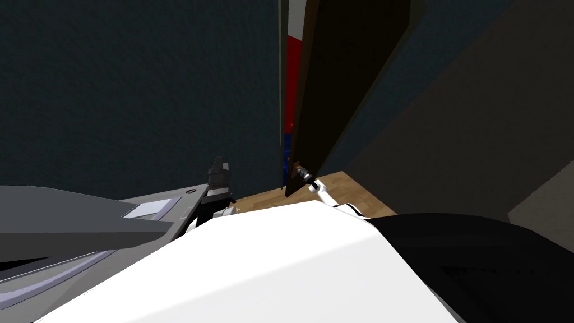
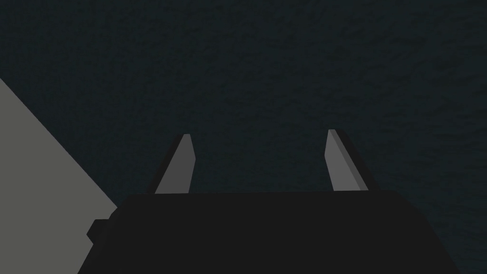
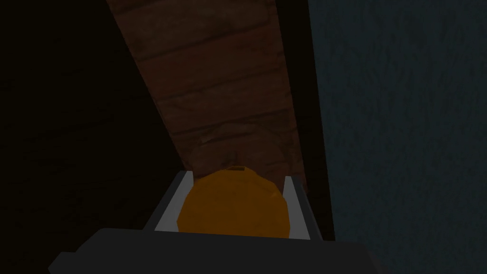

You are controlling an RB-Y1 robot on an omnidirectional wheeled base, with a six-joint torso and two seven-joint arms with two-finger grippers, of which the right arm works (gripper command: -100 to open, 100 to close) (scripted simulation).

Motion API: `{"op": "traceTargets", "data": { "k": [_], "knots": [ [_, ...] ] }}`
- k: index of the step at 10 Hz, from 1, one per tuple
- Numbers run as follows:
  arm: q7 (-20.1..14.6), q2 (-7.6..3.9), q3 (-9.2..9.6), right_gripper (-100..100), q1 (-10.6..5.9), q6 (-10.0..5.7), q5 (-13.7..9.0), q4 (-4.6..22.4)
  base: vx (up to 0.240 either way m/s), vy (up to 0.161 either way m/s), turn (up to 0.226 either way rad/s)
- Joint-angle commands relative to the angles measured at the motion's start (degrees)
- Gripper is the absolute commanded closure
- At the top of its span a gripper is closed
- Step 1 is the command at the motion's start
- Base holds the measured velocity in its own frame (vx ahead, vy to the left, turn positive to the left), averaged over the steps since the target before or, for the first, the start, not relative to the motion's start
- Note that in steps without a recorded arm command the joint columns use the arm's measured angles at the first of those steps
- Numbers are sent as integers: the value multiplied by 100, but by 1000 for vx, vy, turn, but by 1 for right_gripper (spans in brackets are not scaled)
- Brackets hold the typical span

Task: Pull the door open

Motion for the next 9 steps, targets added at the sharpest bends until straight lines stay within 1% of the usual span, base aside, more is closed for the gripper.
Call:
{"op": "traceTargets", "data": {
  "k": [1,5,8,9],
  "knots": [
    [-211,7,-15,100,-24,21,-150,2,-69,-84,102],
    [-802,44,-12,100,-72,92,-579,42,-81,-81,135],
    [-1269,76,-9,100,-113,153,-943,75,-78,-85,142],
    [-1302,76,-9,100,-113,153,-943,75,-67,-48,57]
  ]
}}
